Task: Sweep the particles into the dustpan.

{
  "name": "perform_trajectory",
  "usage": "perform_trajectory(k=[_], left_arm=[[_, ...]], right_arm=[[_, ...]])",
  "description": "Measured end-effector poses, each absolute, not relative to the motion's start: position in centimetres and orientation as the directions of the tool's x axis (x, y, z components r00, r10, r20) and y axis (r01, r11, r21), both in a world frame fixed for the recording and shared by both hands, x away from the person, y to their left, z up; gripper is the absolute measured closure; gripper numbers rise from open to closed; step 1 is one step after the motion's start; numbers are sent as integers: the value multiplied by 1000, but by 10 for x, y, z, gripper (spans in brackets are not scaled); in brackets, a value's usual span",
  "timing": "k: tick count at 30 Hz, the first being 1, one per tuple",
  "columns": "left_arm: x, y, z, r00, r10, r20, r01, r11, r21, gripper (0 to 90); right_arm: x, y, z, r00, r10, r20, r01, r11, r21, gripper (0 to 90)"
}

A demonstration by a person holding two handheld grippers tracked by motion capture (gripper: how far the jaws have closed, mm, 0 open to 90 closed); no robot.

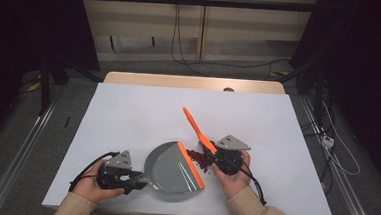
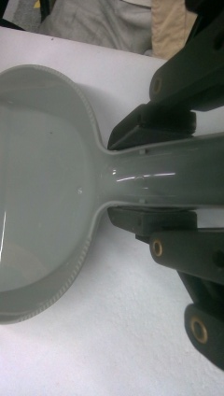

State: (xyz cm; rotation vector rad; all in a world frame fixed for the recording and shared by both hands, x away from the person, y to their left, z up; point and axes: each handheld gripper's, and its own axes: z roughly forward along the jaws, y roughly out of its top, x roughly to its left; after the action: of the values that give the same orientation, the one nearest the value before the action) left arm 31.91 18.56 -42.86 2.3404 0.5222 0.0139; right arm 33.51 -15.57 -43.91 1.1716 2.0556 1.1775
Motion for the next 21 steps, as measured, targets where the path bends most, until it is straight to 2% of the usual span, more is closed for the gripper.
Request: perform_trajectory(k=[21], left_arm=[[321,184,-429,919,362,-154,368,-652,662,627]], right_arm=[[329,-138,-444,-491,865,102,468,163,868,688]])
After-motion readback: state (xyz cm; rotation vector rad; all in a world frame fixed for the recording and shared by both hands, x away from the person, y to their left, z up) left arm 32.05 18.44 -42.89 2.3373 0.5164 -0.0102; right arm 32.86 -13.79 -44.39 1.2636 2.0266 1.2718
